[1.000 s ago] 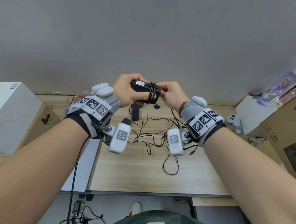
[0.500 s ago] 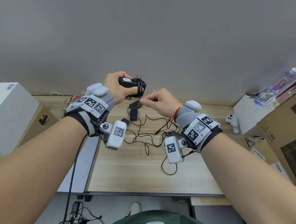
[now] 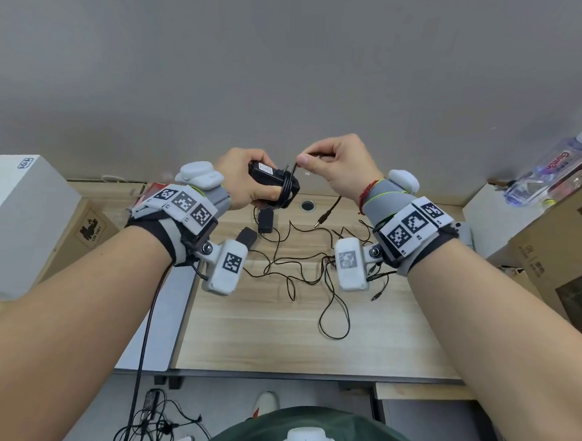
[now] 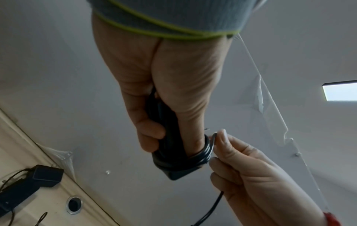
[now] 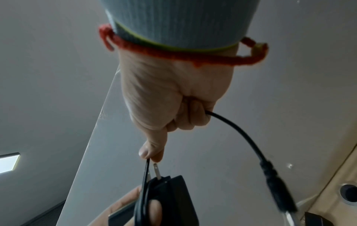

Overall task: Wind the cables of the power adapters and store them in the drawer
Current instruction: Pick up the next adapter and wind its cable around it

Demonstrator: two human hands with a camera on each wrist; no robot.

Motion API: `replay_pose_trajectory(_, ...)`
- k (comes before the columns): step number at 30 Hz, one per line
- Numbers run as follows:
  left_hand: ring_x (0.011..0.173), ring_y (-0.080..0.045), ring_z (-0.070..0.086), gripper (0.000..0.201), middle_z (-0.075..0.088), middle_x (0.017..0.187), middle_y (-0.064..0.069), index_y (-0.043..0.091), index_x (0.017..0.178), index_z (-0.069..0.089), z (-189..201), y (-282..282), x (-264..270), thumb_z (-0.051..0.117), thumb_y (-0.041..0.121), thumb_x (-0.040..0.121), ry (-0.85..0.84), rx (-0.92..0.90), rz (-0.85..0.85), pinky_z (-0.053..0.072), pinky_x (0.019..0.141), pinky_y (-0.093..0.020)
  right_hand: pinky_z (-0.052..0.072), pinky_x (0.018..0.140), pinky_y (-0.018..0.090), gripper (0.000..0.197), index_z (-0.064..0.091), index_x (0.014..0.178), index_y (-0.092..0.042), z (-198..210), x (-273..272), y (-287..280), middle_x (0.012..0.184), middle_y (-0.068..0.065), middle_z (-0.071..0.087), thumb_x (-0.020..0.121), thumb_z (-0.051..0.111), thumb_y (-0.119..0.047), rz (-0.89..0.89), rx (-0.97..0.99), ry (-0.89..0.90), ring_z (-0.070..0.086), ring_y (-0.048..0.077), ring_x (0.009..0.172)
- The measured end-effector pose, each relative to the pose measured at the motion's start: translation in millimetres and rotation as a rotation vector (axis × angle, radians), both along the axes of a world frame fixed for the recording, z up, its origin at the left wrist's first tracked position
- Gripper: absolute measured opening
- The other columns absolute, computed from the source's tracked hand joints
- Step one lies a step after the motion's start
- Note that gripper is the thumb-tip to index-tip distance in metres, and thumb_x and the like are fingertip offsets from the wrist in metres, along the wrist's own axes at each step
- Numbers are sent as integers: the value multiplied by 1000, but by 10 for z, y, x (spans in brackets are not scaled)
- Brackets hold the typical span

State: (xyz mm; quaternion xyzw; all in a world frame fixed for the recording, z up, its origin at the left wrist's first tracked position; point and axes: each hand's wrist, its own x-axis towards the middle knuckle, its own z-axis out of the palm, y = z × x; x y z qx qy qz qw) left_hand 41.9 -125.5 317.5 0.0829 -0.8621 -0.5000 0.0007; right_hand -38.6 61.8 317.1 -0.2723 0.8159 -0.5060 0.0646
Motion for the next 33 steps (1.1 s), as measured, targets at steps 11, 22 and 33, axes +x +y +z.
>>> replay_pose_trajectory(11,51,-14,67,29,64,77,-13,2,94,61,240,224,29,81,2,74,72,238,-65,52,48,-20,51,85,30,17,75,89,-19,-214,-71,34,83,-1,69,97,60,-24,-14,-130,-65,57,6,81)
replay_pose_trajectory(22,50,-19,64,26,66,77,-12,9,85,61,223,232,-38,84,10,73,172,412,78,51,48,-22,26,47,23,34,75,89,-24,-550,215,-82,47,-14,39,101,48,-40,85,33,-298,27,15,48)
replay_pose_trajectory(33,60,-23,69,29,66,86,-12,11,85,61,-61,-74,-125,86,11,71,137,256,336,53,46,-22,33,49,16,25,78,96,-14,-414,339,-142,51,-9,49,97,59,-30,125,190,-148,39,1,38)
